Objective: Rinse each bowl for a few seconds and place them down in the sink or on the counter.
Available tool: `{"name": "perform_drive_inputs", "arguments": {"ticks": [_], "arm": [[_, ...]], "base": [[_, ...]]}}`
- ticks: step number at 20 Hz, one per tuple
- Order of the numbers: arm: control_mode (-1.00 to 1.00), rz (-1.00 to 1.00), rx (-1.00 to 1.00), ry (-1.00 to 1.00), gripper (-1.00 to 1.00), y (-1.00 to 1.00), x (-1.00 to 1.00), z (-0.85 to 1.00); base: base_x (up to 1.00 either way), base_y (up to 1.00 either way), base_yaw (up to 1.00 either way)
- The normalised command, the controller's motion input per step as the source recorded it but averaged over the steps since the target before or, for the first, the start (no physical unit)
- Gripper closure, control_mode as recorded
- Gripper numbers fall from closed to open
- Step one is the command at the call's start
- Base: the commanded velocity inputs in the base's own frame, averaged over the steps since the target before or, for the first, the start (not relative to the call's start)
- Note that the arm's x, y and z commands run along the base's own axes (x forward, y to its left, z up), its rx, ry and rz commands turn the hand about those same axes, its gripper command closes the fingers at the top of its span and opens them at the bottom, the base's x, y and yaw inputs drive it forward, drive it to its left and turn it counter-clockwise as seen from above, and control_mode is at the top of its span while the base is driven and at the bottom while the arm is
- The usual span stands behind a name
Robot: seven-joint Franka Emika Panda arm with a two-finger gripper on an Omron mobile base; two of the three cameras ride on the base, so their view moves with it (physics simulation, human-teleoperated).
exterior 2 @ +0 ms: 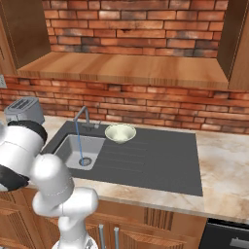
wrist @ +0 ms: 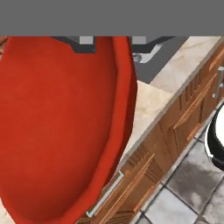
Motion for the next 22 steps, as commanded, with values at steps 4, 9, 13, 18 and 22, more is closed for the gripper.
{"name": "perform_drive_inputs", "arguments": {"ticks": [4,9,13,18,22], "arm": [[-1.00,-0.32,0.10,0.00,1.00,-0.32,-0.18,0.12],[-1.00,-0.31,0.06,0.00,1.00,-0.36,-0.15,-0.03],[-1.00,-0.27,0.01,-0.04,1.00,-0.42,-0.13,-0.05],[-1.00,-0.23,0.03,-0.11,1.00,-0.40,-0.10,0.00],[-1.00,-0.23,0.03,-0.09,1.00,-0.49,-0.01,0.01]], "base": [[0.00,0.00,0.00],[0.00,0.00,0.00],[0.00,0.00,0.00],[0.00,0.00,0.00],[0.00,0.00,0.00]]}}
